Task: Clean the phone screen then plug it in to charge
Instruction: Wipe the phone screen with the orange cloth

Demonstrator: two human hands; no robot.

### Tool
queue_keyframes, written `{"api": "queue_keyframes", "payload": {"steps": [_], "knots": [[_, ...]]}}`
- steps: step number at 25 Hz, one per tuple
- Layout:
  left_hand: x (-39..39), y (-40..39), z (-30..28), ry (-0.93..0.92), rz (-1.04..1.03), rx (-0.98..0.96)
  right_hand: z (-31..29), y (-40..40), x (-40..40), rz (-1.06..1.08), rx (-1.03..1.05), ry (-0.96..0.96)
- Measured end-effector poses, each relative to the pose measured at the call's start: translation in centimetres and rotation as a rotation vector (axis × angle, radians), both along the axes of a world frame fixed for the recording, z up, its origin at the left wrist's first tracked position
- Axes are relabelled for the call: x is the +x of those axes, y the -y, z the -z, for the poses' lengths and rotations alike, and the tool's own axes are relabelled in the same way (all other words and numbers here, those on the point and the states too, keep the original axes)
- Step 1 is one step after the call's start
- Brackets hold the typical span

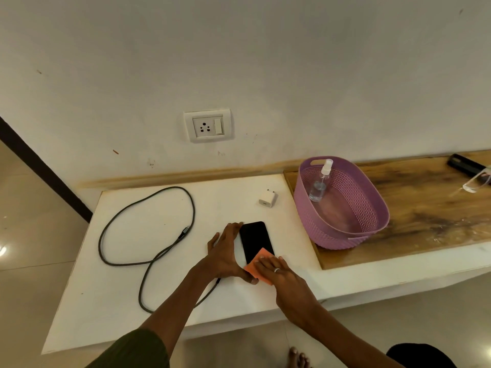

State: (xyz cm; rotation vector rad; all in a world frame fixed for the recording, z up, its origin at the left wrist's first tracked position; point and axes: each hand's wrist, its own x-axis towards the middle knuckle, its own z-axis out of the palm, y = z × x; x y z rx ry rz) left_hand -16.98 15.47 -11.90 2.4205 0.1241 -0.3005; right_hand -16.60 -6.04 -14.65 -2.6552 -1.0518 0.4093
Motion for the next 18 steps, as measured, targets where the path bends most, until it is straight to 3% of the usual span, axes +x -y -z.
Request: {"api": "queue_keyframes", "payload": {"steps": [9, 18], "knots": [[0.2, 0.0, 0.0, -0.007, 0.025, 0.047, -1.7, 0.5, -0.8, -0.060, 0.053, -0.098], [0.0, -0.1, 0.1, -0.002, 0.017, 0.019, -0.9, 2.6, -1.6, -0.178, -0.099, -0.003]]}}
